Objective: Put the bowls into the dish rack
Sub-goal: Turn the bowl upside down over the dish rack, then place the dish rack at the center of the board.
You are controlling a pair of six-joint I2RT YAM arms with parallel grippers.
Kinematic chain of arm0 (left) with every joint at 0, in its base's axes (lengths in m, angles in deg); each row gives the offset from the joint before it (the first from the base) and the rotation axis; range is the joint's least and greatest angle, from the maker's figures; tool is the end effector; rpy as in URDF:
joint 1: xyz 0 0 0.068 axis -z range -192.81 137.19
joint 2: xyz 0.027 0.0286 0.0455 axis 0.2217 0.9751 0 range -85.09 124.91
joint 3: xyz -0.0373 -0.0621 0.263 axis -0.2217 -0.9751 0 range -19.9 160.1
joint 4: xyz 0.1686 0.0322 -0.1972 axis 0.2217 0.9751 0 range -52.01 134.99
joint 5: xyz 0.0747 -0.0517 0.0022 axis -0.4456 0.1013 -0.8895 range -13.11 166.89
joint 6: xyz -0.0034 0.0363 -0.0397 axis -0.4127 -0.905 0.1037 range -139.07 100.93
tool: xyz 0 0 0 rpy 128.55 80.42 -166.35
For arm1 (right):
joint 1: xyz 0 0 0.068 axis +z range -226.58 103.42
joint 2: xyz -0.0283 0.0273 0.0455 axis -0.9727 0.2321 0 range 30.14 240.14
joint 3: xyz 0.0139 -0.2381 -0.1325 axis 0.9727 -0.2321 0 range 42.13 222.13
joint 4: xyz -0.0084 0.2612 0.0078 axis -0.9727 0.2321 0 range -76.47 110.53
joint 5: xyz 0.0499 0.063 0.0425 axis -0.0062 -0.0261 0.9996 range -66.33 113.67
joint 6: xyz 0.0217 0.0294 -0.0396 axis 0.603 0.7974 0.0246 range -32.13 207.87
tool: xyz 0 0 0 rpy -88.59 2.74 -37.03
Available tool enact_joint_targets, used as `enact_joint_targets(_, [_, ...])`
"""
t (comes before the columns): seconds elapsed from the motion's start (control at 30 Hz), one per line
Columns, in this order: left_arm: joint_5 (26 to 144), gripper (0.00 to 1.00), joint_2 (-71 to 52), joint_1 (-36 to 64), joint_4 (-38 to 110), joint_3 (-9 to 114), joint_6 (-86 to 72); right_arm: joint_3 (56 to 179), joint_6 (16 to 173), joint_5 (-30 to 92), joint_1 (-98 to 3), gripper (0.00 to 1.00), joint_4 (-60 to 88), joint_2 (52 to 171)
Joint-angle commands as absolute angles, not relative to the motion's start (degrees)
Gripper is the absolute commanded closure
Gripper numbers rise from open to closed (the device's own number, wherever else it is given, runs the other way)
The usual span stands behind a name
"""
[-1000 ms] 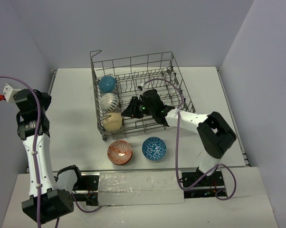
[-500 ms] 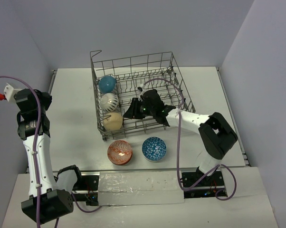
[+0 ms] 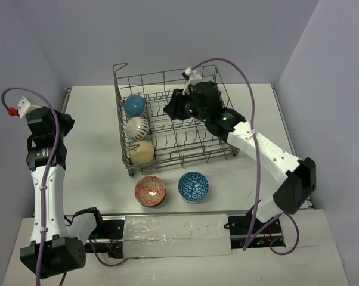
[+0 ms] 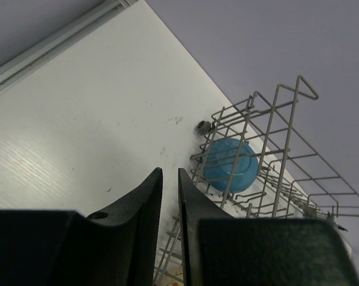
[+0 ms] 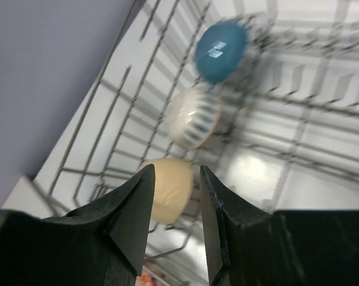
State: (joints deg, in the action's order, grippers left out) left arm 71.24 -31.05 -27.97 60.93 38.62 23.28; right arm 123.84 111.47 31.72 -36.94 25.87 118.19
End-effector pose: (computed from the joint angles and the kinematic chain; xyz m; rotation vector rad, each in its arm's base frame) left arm 0.2001 0.0579 0.3715 -0.9715 1.6304 -0.2301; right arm 0.2777 0.2364 0.3750 -0.3773 1.9568 0.8679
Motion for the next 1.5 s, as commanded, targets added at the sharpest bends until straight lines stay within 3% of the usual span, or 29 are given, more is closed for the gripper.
enact_joint_targets(0.0, [71.9, 0.78, -28.4, -25.0, 59.8, 41.9, 18.2, 125.8, 104.7, 19.6, -39.4, 0.56, 31.7, 112.8])
enact_joint_targets(0.33, [72.8, 0.78, -19.3, -13.8, 64.7, 49.4, 14.4, 119.0, 98.8, 4.3, -51.2, 0.52, 32.6, 106.0])
enact_joint_targets(0.5, [73.2, 0.78, -18.1, -7.4, 64.9, 52.4, 12.8, 117.3, 100.2, 10.0, -59.1, 0.52, 32.5, 109.1])
enact_joint_targets(0.77, [73.3, 0.78, -15.5, -0.4, 64.9, 55.0, 11.3, 115.7, 100.4, 12.8, -62.9, 0.5, 31.4, 113.7])
enact_joint_targets(0.9, [70.0, 0.78, -12.9, 2.5, 66.6, 55.7, 10.2, 114.9, 102.2, 19.4, -66.8, 0.5, 30.1, 114.3])
enact_joint_targets(1.47, [52.8, 0.74, -10.0, 9.6, 71.2, 58.7, 8.5, 115.7, 102.9, 23.4, -69.8, 0.48, 30.4, 117.4])
